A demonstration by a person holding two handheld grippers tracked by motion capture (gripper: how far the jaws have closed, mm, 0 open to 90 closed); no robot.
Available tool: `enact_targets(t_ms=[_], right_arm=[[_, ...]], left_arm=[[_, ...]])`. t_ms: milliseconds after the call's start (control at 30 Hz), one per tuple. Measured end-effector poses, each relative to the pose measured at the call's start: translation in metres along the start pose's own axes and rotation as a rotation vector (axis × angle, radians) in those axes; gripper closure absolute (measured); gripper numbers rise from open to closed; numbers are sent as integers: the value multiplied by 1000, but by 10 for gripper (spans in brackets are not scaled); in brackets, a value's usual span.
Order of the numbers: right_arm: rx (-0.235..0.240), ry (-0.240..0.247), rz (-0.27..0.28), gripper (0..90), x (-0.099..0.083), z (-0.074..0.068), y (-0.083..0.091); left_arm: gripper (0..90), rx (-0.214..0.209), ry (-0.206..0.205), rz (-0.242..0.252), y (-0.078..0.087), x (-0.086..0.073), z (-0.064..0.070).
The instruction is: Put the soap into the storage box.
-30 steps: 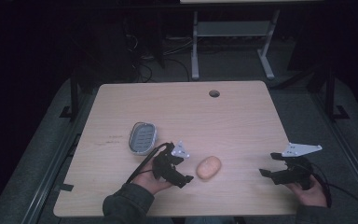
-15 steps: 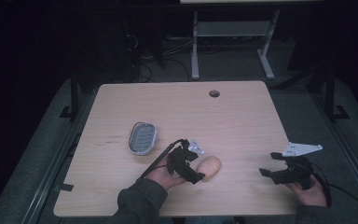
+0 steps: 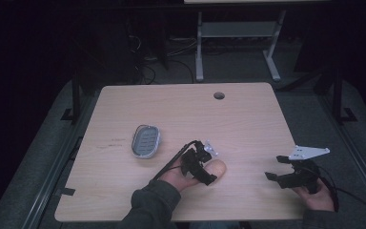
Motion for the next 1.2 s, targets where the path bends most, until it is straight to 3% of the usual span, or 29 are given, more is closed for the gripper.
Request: enact_targets(t_ms=[567,900,1200], right_arm=[[3,10,9,180,1,0,0],[2,4,11,180,1,0,0],[2,6,9,180,1,-1,0]], left_arm=[[235,9,71,-35,-25,15,-3],[279,26,101,-62,-32,16,-5],[282,65,96,-74,-37,17,-3]])
Point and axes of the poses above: each handheld gripper's, and its own axes: y roughly backward along the jaws, x roughly out of its top, z roughly to its right, the point moved 1 cm from there along -y, roughly forward along the jaws, and after that the axes turned 15 degrees about -x, right-handed, at the moved point
